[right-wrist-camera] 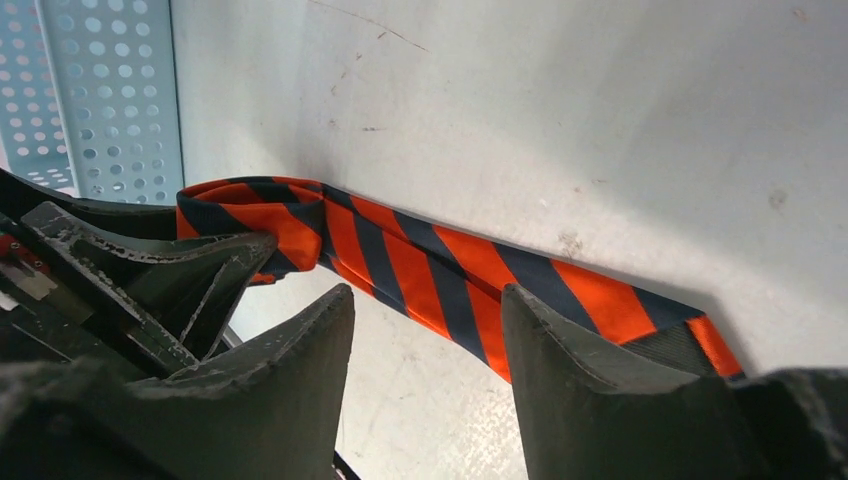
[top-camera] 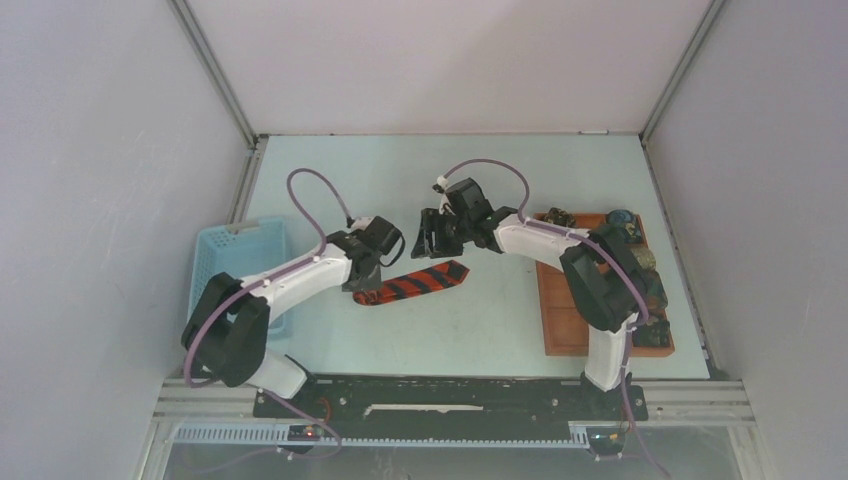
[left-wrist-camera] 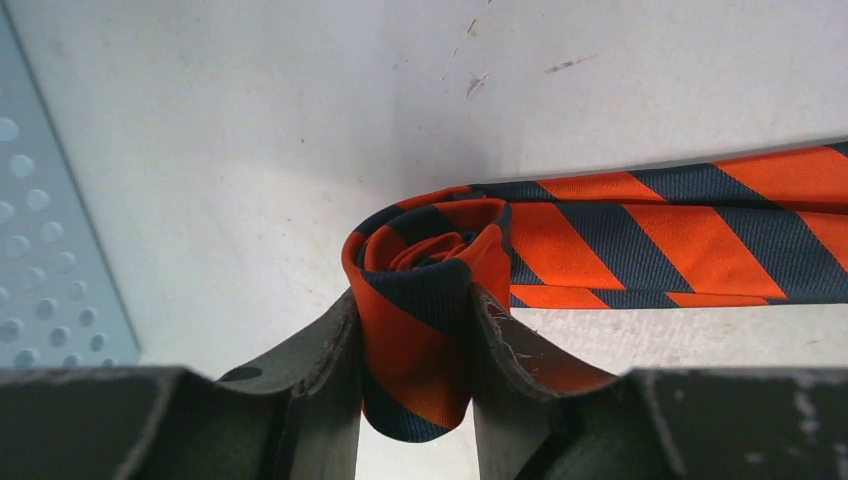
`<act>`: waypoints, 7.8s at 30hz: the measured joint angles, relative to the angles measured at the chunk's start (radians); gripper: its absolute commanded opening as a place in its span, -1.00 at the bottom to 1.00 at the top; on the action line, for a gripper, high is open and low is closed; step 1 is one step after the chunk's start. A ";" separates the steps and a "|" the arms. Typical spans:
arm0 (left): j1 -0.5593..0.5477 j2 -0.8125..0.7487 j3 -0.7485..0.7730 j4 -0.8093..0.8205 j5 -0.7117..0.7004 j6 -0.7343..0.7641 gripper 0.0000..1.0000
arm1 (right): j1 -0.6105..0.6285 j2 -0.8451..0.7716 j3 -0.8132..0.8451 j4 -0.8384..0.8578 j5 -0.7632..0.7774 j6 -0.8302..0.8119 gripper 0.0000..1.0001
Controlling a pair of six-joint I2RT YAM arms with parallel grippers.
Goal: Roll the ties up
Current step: Roll the tie at the center of the board.
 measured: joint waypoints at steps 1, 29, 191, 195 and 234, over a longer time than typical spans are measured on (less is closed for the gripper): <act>-0.011 0.014 0.014 -0.015 -0.016 0.000 -0.19 | -0.005 -0.010 -0.008 -0.001 0.005 0.000 0.20; -0.242 0.467 0.364 -0.356 -0.338 -0.005 -0.19 | -0.183 -0.296 -0.153 -0.086 0.055 -0.005 0.22; 0.288 -0.520 -0.313 0.159 0.376 0.032 0.68 | 0.152 0.087 0.303 -0.269 -0.121 0.069 -0.48; 0.303 -0.505 -0.313 0.173 0.400 0.037 0.70 | 0.173 0.114 0.303 -0.246 -0.120 0.080 -0.52; 0.320 -0.285 -0.358 0.444 0.607 0.034 0.68 | 0.143 0.191 0.190 -0.169 -0.106 0.083 -0.75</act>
